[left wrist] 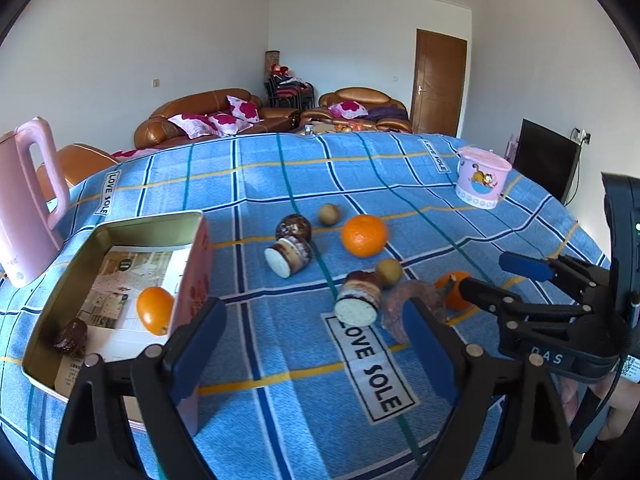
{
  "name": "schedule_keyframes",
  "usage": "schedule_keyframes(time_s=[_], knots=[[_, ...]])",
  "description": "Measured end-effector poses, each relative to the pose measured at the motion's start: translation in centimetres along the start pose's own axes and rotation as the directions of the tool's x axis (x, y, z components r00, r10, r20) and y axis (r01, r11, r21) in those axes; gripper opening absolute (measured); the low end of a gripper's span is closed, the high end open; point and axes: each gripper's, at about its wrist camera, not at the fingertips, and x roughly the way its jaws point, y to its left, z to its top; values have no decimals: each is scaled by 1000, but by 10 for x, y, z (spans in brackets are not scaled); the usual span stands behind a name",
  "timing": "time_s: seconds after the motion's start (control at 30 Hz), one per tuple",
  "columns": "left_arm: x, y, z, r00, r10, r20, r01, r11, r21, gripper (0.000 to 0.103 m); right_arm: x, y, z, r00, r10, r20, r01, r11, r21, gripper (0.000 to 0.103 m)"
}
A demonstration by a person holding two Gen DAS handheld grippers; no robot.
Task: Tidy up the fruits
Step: 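Grasp a second orange with the right gripper while left approaches the purple fruit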
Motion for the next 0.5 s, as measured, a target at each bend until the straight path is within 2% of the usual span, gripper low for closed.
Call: schedule_keyframes(time_s=[0.17, 0.33, 0.5], knots=[[10, -12, 0, 1000, -13, -20, 13, 1000, 22, 92, 15, 0, -1, 998, 14, -56, -14, 1000, 0, 66], [14, -12, 1, 999, -37, -38, 37, 999, 13, 92, 32, -2, -2, 985, 82, -149, -79, 997, 26, 65], [15, -16, 0, 998, -47, -40, 47, 999, 19, 92, 32, -5, -4, 982, 109, -155, -103, 994, 49, 52]])
